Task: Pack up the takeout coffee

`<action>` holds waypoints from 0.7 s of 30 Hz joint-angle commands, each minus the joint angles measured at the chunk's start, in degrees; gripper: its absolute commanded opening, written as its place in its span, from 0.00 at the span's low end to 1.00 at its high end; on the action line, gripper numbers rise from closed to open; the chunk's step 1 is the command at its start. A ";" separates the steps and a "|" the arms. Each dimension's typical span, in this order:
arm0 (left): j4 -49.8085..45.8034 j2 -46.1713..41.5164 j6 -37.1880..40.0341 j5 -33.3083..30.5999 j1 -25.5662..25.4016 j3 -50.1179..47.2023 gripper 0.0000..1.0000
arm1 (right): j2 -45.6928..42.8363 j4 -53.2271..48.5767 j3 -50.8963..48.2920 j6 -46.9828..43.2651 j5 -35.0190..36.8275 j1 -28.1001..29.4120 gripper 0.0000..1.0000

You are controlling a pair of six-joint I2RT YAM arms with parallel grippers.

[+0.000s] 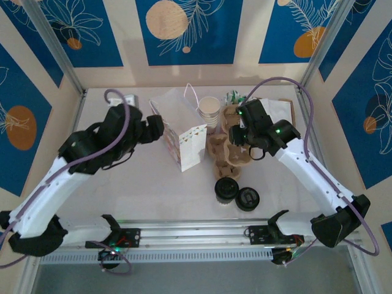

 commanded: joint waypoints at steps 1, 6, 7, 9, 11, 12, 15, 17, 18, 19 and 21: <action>-0.82 1.64 -0.73 1.11 2.14 2.31 0.78 | -2.43 0.22 0.01 1.59 0.54 -0.26 0.35; 1.48 4.52 -4.29 7.66 6.22 2.68 0.73 | -5.56 0.85 -1.43 1.35 -0.97 -0.26 0.35; 1.67 5.38 -4.48 7.60 6.29 3.05 0.73 | -6.38 1.10 -1.96 1.21 -1.49 -0.33 0.35; 1.30 6.84 -5.38 7.58 6.42 4.07 0.72 | -7.74 1.50 -2.77 1.28 -2.33 -0.43 0.35; 1.97 7.95 -6.05 8.05 6.44 4.32 0.69 | -8.80 1.73 -3.25 1.10 -3.55 -0.53 0.35; 2.49 8.40 -6.09 8.43 6.41 4.37 0.67 | -9.26 1.79 -3.36 1.04 -3.90 -0.61 0.35; 2.85 9.57 -6.15 7.61 6.46 4.97 0.60 | -9.93 1.84 -3.22 0.59 -5.23 -0.61 0.35; 2.91 9.87 -6.32 6.76 6.38 5.05 0.53 | -10.11 1.71 -2.79 0.40 -6.25 -0.61 0.35; 3.18 9.95 -6.27 6.41 6.46 4.81 0.48 | -10.28 1.68 -2.71 0.40 -6.76 -0.55 0.35; 3.16 9.96 -6.28 6.06 6.40 4.78 0.46 | -10.50 1.77 -2.70 0.40 -7.39 -0.49 0.34; 2.68 9.96 -6.00 5.14 6.38 4.87 0.37 | -10.94 2.04 -2.74 0.51 -7.99 -0.31 0.33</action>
